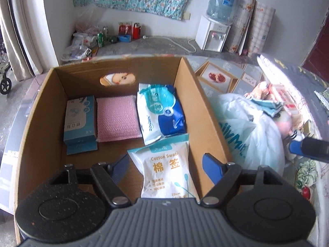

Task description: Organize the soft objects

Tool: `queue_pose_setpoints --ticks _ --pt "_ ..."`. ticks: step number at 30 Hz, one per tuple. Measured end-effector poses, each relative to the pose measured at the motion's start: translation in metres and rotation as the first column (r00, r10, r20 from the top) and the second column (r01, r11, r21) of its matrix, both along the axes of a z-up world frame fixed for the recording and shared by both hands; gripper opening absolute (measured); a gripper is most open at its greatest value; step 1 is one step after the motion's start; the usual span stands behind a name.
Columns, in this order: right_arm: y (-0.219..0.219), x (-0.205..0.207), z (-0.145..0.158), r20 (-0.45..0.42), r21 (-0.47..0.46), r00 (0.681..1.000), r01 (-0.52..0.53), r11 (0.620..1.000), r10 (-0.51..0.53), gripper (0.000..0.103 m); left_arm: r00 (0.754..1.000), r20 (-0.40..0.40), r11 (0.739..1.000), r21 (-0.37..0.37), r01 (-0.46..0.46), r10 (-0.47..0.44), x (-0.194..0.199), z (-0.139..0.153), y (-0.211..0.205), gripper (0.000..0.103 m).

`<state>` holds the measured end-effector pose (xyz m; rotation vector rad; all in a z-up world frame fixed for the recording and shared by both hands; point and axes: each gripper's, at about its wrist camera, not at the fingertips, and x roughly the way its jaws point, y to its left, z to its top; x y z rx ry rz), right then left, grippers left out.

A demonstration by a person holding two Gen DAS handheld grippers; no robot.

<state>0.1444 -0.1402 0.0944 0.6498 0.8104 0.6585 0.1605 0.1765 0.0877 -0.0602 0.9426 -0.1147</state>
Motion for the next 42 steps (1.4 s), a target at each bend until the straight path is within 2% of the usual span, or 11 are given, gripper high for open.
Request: queue_pose_setpoints --ticks 4,8,13,20,26,29,33,37,40,42 --pt "-0.030 -0.032 -0.009 0.000 -0.037 0.998 0.068 0.997 -0.068 0.052 0.992 0.126 1.000 0.010 0.003 -0.004 -0.022 0.029 -0.011 0.082" --pt "-0.059 -0.056 -0.023 -0.032 -0.058 0.990 0.135 0.989 -0.137 0.053 0.967 0.250 0.999 0.022 0.046 -0.050 -0.044 0.055 -0.032 0.088" --pt "-0.094 -0.077 -0.036 -0.051 -0.070 0.973 0.222 0.973 -0.225 0.055 0.934 0.314 0.985 0.054 0.161 -0.170 -0.057 0.067 -0.076 0.093" --pt "-0.133 -0.088 -0.036 -0.019 -0.067 0.950 0.311 0.948 -0.313 0.058 0.897 0.317 0.951 0.129 0.282 -0.309 -0.042 0.057 -0.144 0.093" --pt "-0.156 -0.071 -0.032 0.041 -0.121 0.939 0.345 0.931 -0.342 0.059 0.894 0.249 0.928 0.085 0.362 -0.372 -0.021 0.032 -0.193 0.092" --pt "-0.168 -0.051 -0.031 0.053 -0.123 0.938 0.346 0.930 -0.342 0.059 0.894 0.222 0.921 0.090 0.379 -0.389 -0.012 0.019 -0.214 0.089" --pt "-0.182 -0.012 -0.032 0.036 -0.113 0.949 0.317 0.942 -0.315 0.061 0.893 0.183 0.910 0.133 0.392 -0.411 0.001 0.002 -0.235 0.083" --pt "-0.183 0.035 -0.035 0.013 -0.135 0.966 0.257 0.957 -0.258 0.067 0.881 0.105 0.882 0.160 0.444 -0.462 0.017 -0.018 -0.254 0.080" --pt "-0.182 0.068 -0.036 -0.012 -0.155 0.972 0.230 0.961 -0.235 0.067 0.886 0.077 0.882 0.168 0.441 -0.458 0.029 -0.026 -0.262 0.075" --pt "-0.183 0.088 -0.038 -0.050 -0.133 0.973 0.218 0.967 -0.226 0.067 0.886 0.077 0.881 0.177 0.438 -0.456 0.037 -0.026 -0.264 0.072"
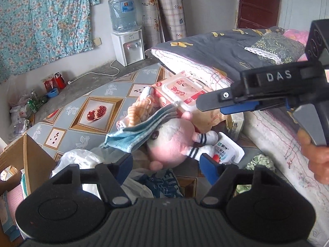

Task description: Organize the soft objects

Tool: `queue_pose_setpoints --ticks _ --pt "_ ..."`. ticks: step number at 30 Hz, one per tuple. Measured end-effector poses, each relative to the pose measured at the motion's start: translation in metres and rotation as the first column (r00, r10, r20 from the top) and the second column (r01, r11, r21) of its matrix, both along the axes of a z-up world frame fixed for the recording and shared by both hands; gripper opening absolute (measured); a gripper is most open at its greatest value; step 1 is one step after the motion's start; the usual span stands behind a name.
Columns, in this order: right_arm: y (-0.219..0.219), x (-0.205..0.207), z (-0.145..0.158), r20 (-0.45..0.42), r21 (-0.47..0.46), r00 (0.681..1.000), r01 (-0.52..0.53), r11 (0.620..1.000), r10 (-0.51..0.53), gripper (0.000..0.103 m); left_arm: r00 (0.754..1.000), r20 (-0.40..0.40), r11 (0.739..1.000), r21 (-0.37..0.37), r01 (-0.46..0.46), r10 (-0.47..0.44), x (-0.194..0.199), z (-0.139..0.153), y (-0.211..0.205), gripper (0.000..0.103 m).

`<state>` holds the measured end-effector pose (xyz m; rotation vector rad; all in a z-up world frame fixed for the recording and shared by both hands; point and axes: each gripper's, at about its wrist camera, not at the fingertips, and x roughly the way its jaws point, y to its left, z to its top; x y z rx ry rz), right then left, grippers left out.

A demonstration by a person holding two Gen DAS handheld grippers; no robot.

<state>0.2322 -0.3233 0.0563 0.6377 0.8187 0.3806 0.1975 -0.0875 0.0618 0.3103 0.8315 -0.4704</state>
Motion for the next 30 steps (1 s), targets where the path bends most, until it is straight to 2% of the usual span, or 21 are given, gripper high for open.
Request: queue_pose_setpoints --ticks 2,6,9,13,17,19,22,25,27,30 --pt "-0.001 0.017 0.002 -0.012 0.036 1.000 -0.010 0.999 0.010 0.067 1.000 0.019 1.000 0.000 -0.005 0.005 0.010 0.007 0.000 0.071" --pt "0.001 0.046 0.011 -0.020 0.043 1.000 -0.018 0.999 0.019 0.067 0.997 0.070 1.000 0.015 -0.016 0.015 0.035 0.023 0.003 0.071" --pt "0.002 0.061 0.010 -0.039 0.057 0.999 -0.023 0.998 0.026 0.067 0.997 0.073 0.999 0.034 -0.012 0.010 0.053 0.025 0.003 0.067" --pt "0.000 0.069 -0.003 -0.084 0.044 0.996 -0.022 0.999 0.026 0.067 1.000 -0.018 0.999 0.041 0.021 -0.021 0.066 0.013 0.000 0.064" --pt "-0.002 0.068 -0.020 -0.137 0.018 0.990 -0.032 0.999 0.034 0.067 0.989 -0.136 0.999 -0.005 0.052 -0.052 0.068 -0.004 0.002 0.054" --pt "-0.004 0.069 -0.028 -0.161 0.018 0.986 -0.032 0.999 0.034 0.067 0.990 -0.134 0.999 0.009 0.048 -0.046 0.068 -0.010 0.002 0.049" --pt "-0.007 0.074 -0.035 -0.189 0.065 0.982 -0.018 0.998 0.030 0.067 0.997 -0.069 0.997 0.061 0.049 -0.045 0.066 -0.012 0.001 0.049" --pt "-0.007 0.078 -0.037 -0.208 0.151 0.977 -0.014 0.988 0.046 0.067 0.997 -0.011 0.991 0.103 0.080 -0.080 0.063 -0.008 -0.002 0.056" --pt "-0.004 0.082 -0.036 -0.219 0.211 0.973 -0.022 0.977 0.069 0.067 0.993 0.037 0.983 0.151 0.105 -0.112 0.061 -0.008 -0.006 0.069" --pt "0.007 0.087 -0.035 -0.226 0.241 0.970 -0.032 0.970 0.088 0.067 0.983 0.062 0.963 0.222 0.153 -0.170 0.061 -0.016 -0.012 0.074"
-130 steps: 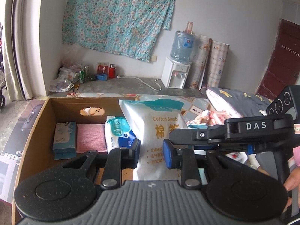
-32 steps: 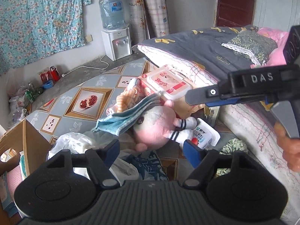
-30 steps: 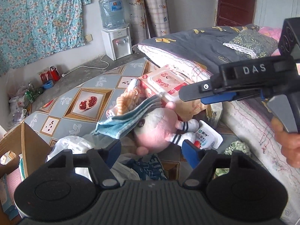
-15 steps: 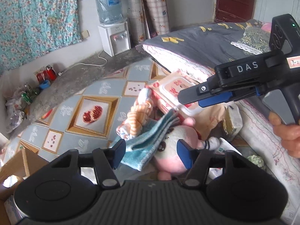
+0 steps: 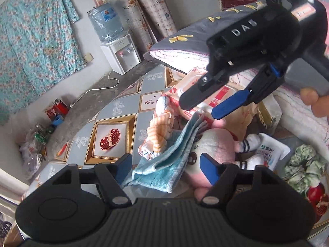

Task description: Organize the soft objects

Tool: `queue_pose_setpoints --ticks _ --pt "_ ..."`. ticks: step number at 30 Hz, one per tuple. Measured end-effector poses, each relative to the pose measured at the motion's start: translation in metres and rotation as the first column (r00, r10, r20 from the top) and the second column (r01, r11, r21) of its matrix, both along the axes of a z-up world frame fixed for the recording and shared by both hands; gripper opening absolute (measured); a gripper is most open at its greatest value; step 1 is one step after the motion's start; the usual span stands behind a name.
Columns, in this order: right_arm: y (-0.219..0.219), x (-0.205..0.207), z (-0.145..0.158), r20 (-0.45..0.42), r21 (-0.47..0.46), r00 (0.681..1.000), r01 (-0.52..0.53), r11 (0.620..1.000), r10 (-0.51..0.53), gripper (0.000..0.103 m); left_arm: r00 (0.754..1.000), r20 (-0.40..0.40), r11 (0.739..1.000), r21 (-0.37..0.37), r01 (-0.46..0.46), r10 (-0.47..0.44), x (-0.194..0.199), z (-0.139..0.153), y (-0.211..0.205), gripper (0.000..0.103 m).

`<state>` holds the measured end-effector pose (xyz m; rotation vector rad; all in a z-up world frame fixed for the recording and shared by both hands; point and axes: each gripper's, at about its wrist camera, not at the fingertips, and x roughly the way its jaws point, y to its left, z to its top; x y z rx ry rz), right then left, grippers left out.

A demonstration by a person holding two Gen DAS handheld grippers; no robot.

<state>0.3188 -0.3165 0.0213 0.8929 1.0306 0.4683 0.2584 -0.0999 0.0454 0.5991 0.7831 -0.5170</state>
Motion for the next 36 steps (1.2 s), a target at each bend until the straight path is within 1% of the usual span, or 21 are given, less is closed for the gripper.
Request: queue_pose_setpoints --ticks 2,4,6,7,8,9,10,11,13,15,16,18,21,22,25,27,32,35,36 --pt "0.007 0.003 -0.003 -0.024 0.034 1.000 -0.014 0.999 0.015 0.067 1.000 -0.020 0.999 0.034 0.009 -0.008 0.006 -0.010 -0.003 0.074" --pt "0.014 0.006 -0.006 -0.036 0.038 0.999 -0.022 0.999 0.023 0.067 0.999 -0.048 0.999 0.053 -0.006 0.008 0.016 -0.021 -0.004 0.070" --pt "0.018 0.008 -0.007 -0.041 0.034 0.999 -0.020 0.999 0.021 0.067 0.996 -0.076 0.998 0.055 -0.037 0.041 0.027 -0.028 -0.001 0.056" --pt "0.018 0.009 -0.008 -0.046 0.038 0.999 -0.017 0.999 0.019 0.067 0.994 -0.096 0.997 0.045 -0.055 0.059 0.032 -0.030 0.002 0.051" --pt "0.019 0.010 -0.009 -0.049 0.041 0.999 -0.015 0.999 0.017 0.067 0.990 -0.116 0.997 0.031 -0.074 0.078 0.037 -0.031 0.005 0.038" --pt "0.017 0.010 -0.010 -0.054 0.041 0.998 -0.012 0.999 0.014 0.067 0.987 -0.131 0.996 0.017 -0.091 0.092 0.041 -0.031 0.008 0.021" --pt "0.017 0.011 -0.010 -0.056 0.038 0.998 -0.008 0.999 0.010 0.067 0.984 -0.140 0.993 -0.003 -0.114 0.113 0.045 -0.030 0.013 0.014" --pt "0.017 0.011 -0.011 -0.059 0.039 0.998 -0.005 0.999 0.007 0.067 0.982 -0.143 0.991 -0.024 -0.132 0.127 0.047 -0.028 0.017 0.012" --pt "0.015 0.012 -0.012 -0.068 0.042 0.998 0.005 0.999 -0.002 0.067 0.976 -0.154 0.982 -0.078 -0.170 0.157 0.053 -0.021 0.027 0.011" --pt "0.013 0.011 -0.013 -0.067 0.025 0.998 0.011 1.000 -0.009 0.067 0.969 -0.149 0.972 -0.100 -0.211 0.195 0.057 -0.016 0.034 0.011" --pt "0.014 0.010 -0.011 -0.061 0.001 0.998 0.010 1.000 -0.010 0.067 0.966 -0.148 0.968 -0.105 -0.228 0.212 0.058 -0.014 0.037 0.011" --pt "0.018 0.009 -0.007 -0.031 -0.085 1.000 -0.006 0.996 0.003 0.067 0.957 -0.163 0.960 -0.112 -0.258 0.239 0.063 -0.014 0.043 0.011" --pt "0.028 0.006 -0.002 0.009 -0.239 0.999 -0.043 0.970 0.046 0.067 0.936 -0.222 0.943 -0.128 -0.307 0.274 0.074 -0.017 0.047 0.011" --pt "0.033 0.006 -0.002 0.014 -0.284 0.997 -0.069 0.956 0.076 0.067 0.929 -0.236 0.938 -0.132 -0.321 0.285 0.076 -0.019 0.050 0.011" --pt "0.048 0.003 -0.002 0.024 -0.386 0.988 -0.133 0.913 0.154 0.067 0.919 -0.253 0.929 -0.139 -0.343 0.302 0.077 -0.022 0.053 0.011" --pt "0.057 0.002 0.001 0.028 -0.435 0.978 -0.175 0.884 0.207 0.069 0.913 -0.264 0.923 -0.145 -0.358 0.312 0.079 -0.022 0.055 0.012" --pt "0.075 -0.003 0.005 0.023 -0.543 0.942 -0.268 0.795 0.334 0.082 0.901 -0.285 0.911 -0.157 -0.381 0.328 0.083 -0.021 0.057 0.012" --pt "0.087 -0.011 0.004 0.022 -0.599 0.911 -0.319 0.735 0.413 0.089 0.897 -0.294 0.907 -0.163 -0.389 0.332 0.083 -0.021 0.057 0.013" --pt "0.090 -0.013 0.004 0.025 -0.619 0.903 -0.324 0.716 0.430 0.090 0.894 -0.299 0.905 -0.167 -0.392 0.332 0.083 -0.021 0.057 0.013"
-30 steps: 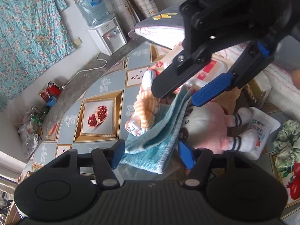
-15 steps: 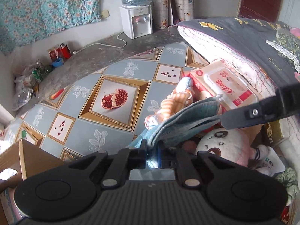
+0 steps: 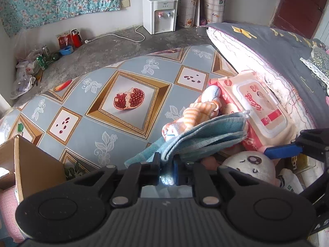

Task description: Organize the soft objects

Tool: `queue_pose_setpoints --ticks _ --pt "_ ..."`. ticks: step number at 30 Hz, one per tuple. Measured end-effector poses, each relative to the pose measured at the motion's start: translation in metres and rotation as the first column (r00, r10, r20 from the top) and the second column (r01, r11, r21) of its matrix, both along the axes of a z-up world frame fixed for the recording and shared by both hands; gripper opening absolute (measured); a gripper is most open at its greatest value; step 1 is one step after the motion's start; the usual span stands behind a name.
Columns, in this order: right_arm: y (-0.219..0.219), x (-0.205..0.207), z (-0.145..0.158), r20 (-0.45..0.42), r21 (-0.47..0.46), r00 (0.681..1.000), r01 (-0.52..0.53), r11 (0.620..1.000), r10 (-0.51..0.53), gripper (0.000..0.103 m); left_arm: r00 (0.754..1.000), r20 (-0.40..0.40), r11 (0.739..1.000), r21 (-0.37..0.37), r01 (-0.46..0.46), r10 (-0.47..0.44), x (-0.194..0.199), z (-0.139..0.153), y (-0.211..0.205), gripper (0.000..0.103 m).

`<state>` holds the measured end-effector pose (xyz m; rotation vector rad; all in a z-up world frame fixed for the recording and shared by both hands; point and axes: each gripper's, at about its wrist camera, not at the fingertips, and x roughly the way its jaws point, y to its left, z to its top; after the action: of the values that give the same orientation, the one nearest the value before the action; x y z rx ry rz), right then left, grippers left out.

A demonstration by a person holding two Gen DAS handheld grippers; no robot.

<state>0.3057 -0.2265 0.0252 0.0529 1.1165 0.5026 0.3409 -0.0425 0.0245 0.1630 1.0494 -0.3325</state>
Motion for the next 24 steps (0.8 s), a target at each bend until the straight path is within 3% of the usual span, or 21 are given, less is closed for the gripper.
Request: queue_pose_setpoints --ticks 5,10,12,14,24 --pt "0.016 -0.012 -0.005 0.055 -0.115 0.995 -0.081 0.990 0.088 0.091 1.000 -0.016 1.000 -0.026 -0.009 0.009 0.000 0.001 0.002 0.017" --pt "0.020 -0.017 -0.002 0.090 -0.144 0.993 -0.060 0.988 0.073 0.083 1.000 0.009 0.999 -0.042 -0.011 0.011 -0.006 0.008 0.000 0.029" --pt "0.016 -0.018 -0.001 0.107 -0.122 0.993 -0.030 0.992 0.043 0.081 1.000 0.026 0.998 -0.055 -0.016 0.017 -0.010 0.013 0.000 0.051" --pt "0.011 -0.020 0.005 0.122 -0.088 0.992 -0.004 0.996 0.015 0.080 0.998 0.045 0.997 -0.066 -0.032 0.035 -0.015 0.021 0.001 0.060" --pt "-0.027 -0.061 0.045 0.179 0.110 0.968 0.158 0.981 -0.176 0.081 0.982 0.181 0.992 -0.122 -0.023 0.045 -0.077 0.091 0.003 0.076"
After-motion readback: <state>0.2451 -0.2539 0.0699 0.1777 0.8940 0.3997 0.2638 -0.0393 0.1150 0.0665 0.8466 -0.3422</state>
